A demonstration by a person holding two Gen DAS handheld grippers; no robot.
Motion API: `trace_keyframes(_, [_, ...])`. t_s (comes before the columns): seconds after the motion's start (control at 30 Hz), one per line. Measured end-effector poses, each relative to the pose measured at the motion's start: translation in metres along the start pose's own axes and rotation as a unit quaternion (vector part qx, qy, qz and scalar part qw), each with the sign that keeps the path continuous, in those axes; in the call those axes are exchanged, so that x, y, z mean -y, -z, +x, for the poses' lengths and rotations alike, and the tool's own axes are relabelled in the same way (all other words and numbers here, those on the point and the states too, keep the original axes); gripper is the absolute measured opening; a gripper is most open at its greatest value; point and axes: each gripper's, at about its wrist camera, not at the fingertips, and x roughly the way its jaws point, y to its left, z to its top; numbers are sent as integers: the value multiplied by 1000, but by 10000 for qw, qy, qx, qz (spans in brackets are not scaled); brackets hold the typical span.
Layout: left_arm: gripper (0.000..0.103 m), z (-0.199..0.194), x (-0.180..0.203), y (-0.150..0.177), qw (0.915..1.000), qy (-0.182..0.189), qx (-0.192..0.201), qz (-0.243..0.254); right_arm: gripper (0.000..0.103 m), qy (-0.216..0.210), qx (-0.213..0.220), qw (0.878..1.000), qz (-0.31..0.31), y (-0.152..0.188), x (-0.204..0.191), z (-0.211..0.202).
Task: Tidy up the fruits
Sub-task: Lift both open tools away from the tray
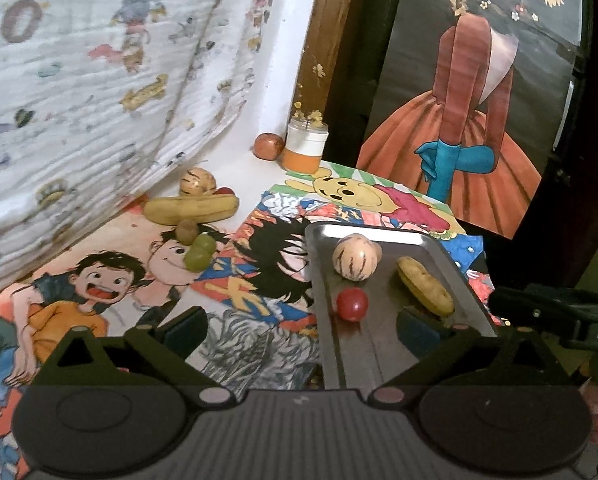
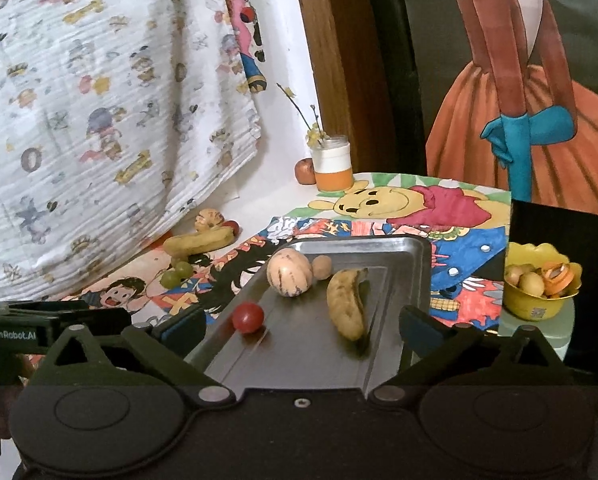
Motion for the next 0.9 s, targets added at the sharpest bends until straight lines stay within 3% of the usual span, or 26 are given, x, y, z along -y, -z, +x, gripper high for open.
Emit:
trace_keyframes(0.57, [103,-42,-27,36,9987,-277,-438,13,102,811,-743,9929,445,50,-34,-46])
trace_keyframes(0.9, [103,-54,-42,49,9971,-427,-622,-38,102,740,-1412,9846,714,72,-48,-39])
